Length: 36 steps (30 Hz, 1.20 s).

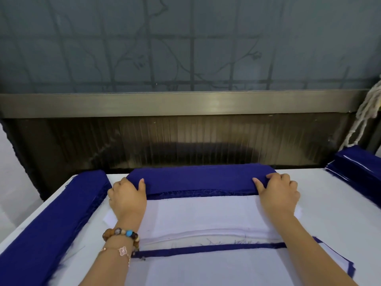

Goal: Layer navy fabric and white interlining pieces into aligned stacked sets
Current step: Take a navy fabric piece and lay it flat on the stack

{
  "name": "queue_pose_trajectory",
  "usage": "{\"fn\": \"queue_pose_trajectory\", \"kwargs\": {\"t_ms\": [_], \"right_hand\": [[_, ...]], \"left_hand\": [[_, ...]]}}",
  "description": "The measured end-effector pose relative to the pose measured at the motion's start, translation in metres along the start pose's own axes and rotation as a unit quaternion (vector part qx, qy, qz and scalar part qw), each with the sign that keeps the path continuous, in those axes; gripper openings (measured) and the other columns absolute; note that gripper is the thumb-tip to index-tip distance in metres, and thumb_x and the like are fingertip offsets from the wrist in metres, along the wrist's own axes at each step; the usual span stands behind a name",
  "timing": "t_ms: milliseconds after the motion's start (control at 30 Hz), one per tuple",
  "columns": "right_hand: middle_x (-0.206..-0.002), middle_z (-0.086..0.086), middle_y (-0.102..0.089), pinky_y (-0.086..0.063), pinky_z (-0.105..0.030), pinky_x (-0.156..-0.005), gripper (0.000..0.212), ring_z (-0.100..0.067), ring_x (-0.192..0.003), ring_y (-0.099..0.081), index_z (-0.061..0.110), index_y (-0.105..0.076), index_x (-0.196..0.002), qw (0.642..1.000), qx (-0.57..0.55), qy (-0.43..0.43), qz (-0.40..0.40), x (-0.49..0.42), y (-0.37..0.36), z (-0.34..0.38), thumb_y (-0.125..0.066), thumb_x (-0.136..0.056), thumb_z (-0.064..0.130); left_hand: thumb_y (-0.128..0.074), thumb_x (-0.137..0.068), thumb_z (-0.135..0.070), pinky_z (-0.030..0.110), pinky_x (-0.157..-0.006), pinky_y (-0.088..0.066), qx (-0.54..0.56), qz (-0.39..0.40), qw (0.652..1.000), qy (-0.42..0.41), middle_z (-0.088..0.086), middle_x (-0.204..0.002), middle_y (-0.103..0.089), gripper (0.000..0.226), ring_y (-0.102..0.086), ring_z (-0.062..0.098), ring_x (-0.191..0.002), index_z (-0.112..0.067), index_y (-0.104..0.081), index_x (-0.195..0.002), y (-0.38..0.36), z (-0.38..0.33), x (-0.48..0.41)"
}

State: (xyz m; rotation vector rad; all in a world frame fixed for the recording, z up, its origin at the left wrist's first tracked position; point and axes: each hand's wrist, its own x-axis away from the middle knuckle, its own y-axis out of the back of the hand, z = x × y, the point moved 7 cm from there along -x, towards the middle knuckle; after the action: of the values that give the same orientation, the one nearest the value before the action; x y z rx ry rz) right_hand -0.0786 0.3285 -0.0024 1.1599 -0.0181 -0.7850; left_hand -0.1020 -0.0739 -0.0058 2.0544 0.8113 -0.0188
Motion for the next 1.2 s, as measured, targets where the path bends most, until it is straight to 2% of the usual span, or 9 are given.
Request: {"fn": "queue_pose_trajectory", "kwargs": {"t_ms": [167, 367, 533, 633, 733, 833, 967, 1100, 1200], "right_hand": [[-0.119, -0.014, -0.052, -0.041, -0.041, -0.089, 0.048, -0.031, -0.110, -0.047, 0.011, -0.054, -0.120, 0.999, -0.018, -0.036, 0.019, -0.002, -0.003, -0.005, -0.056, -0.090, 0.048], [-0.116, -0.013, -0.053, -0.040, -0.041, -0.089, 0.028, -0.032, -0.108, -0.046, 0.014, -0.060, -0.107, 0.998, -0.046, -0.037, 0.035, -0.004, -0.005, -0.005, -0.057, -0.093, 0.038], [-0.111, -0.012, -0.054, -0.039, -0.040, -0.085, 0.017, -0.031, -0.104, -0.046, 0.015, -0.064, -0.095, 0.996, -0.080, -0.023, 0.033, -0.005, -0.005, -0.004, -0.059, -0.093, 0.031], [-0.109, -0.010, -0.055, -0.037, -0.038, -0.082, 0.014, -0.030, -0.102, -0.046, 0.017, -0.063, -0.091, 0.994, -0.103, 0.005, 0.021, -0.005, -0.004, -0.002, -0.061, -0.092, 0.031], [-0.104, -0.007, -0.056, -0.034, -0.033, -0.079, 0.012, -0.023, -0.096, -0.046, 0.019, -0.061, -0.089, 0.992, -0.126, 0.027, 0.000, -0.005, -0.001, 0.002, -0.060, -0.092, 0.031], [-0.099, -0.003, -0.058, -0.034, -0.033, -0.079, 0.011, -0.017, -0.088, -0.046, 0.019, -0.060, -0.083, 0.986, -0.162, 0.042, 0.006, -0.005, -0.002, 0.004, -0.060, -0.091, 0.027], [-0.103, 0.002, -0.060, -0.037, -0.037, -0.083, 0.016, -0.023, -0.100, -0.052, 0.022, -0.059, -0.078, 0.985, -0.157, 0.053, 0.042, -0.005, -0.006, 0.007, -0.059, -0.091, 0.032], [-0.117, -0.005, -0.060, -0.043, -0.042, -0.088, 0.015, -0.029, -0.111, -0.050, 0.021, -0.059, -0.099, 0.983, -0.169, 0.037, 0.059, -0.008, -0.009, 0.004, -0.062, -0.091, 0.032], [-0.136, -0.010, -0.048, -0.041, -0.047, -0.098, 0.057, -0.034, -0.123, -0.044, 0.018, -0.041, -0.136, 0.981, -0.166, 0.017, 0.096, -0.011, -0.015, -0.001, -0.068, -0.087, 0.031]], "left_hand": [[-0.062, -0.092, -0.028, 0.047, -0.092, -0.040, 0.082, -0.004, 0.996, 0.025, 0.025, -0.125, -0.052, 0.049, -0.044, 0.041, -0.116, -0.002, -0.051, -0.132, 0.002, 0.005, -0.004], [-0.068, -0.088, -0.019, 0.046, -0.084, -0.042, 0.157, -0.045, 0.986, 0.023, 0.010, -0.111, -0.061, 0.030, -0.049, 0.034, -0.108, -0.015, -0.061, -0.116, 0.005, 0.007, -0.006], [-0.063, -0.091, -0.007, 0.037, -0.081, -0.048, 0.256, -0.074, 0.964, 0.010, 0.012, -0.102, -0.067, 0.017, -0.061, 0.029, -0.097, -0.006, -0.067, -0.107, 0.008, 0.010, -0.007], [-0.063, -0.090, -0.005, 0.029, -0.080, -0.045, 0.300, -0.091, 0.949, 0.016, 0.009, -0.094, -0.065, 0.026, -0.059, 0.018, -0.087, -0.003, -0.062, -0.116, 0.013, 0.010, -0.004], [-0.062, -0.091, -0.005, 0.027, -0.082, -0.041, 0.312, -0.094, 0.945, 0.024, 0.007, -0.092, -0.063, 0.035, -0.056, 0.016, -0.086, 0.000, -0.058, -0.126, 0.014, 0.010, -0.003], [-0.060, -0.091, -0.002, 0.027, -0.077, -0.043, 0.314, -0.090, 0.945, 0.002, 0.014, -0.097, -0.068, 0.026, -0.057, 0.015, -0.083, 0.000, -0.066, -0.116, 0.013, 0.011, -0.003], [-0.060, -0.091, -0.005, 0.029, -0.075, -0.045, 0.306, -0.074, 0.949, -0.006, 0.012, -0.104, -0.065, 0.022, -0.057, 0.016, -0.085, -0.003, -0.067, -0.112, 0.010, 0.009, -0.005], [-0.060, -0.091, -0.006, 0.025, -0.072, -0.046, 0.322, -0.052, 0.945, -0.018, 0.004, -0.101, -0.063, 0.021, -0.059, 0.018, -0.092, -0.007, -0.063, -0.112, 0.008, 0.004, -0.004], [-0.058, -0.092, -0.004, 0.017, -0.065, -0.044, 0.356, -0.037, 0.933, -0.020, 0.003, -0.101, -0.062, 0.026, -0.058, 0.016, -0.093, -0.010, -0.057, -0.117, 0.008, 0.003, -0.005]]}}
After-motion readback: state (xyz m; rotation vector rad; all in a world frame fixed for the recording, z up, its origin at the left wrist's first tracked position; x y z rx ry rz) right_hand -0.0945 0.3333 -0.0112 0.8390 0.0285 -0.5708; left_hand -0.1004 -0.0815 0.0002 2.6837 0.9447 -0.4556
